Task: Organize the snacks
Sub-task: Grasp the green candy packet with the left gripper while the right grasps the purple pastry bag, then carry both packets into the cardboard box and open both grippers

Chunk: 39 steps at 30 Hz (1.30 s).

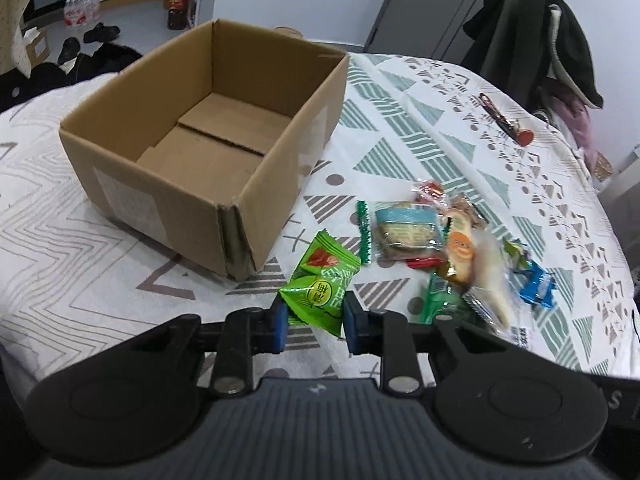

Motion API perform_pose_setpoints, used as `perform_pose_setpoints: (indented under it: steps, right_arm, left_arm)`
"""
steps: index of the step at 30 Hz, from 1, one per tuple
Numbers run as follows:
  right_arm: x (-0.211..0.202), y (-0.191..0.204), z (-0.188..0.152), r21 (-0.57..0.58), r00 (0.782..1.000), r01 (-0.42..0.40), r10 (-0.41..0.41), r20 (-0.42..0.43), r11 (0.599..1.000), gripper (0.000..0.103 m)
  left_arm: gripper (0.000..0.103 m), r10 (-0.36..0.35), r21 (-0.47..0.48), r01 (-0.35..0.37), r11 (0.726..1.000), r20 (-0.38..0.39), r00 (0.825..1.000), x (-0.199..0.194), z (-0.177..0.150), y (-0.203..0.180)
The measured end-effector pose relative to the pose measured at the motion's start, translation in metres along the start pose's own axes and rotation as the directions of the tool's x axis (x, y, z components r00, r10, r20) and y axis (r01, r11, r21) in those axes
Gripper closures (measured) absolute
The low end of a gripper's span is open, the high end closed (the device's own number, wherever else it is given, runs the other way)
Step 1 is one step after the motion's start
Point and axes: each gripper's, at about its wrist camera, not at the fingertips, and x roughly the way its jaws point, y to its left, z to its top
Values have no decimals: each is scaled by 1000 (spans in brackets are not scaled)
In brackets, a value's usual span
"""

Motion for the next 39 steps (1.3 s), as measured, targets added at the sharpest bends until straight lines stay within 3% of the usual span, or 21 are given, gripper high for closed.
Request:
perform_pose_setpoints:
  steps: [12,23,32,39]
  right_arm:
    - [-26,31,5,-12,993,-68,69,92,998,71]
    - [-42,79,14,-92,977,-135,148,153,987,71]
    - [-40,123,20,-156,969,-172,196,151,973,71]
    - [-32,153,22,-180,965,-193,219,141,965,71]
  left_arm:
    - [77,-27,49,26,998,22,999,-44,18,10]
    - [77,-50,57,44,997,106,993,-72,58,27]
    - [77,-23,2,23,1000,140,990,-77,92,61]
    - [77,-28,-32,31,999,103,994,-63,116,91]
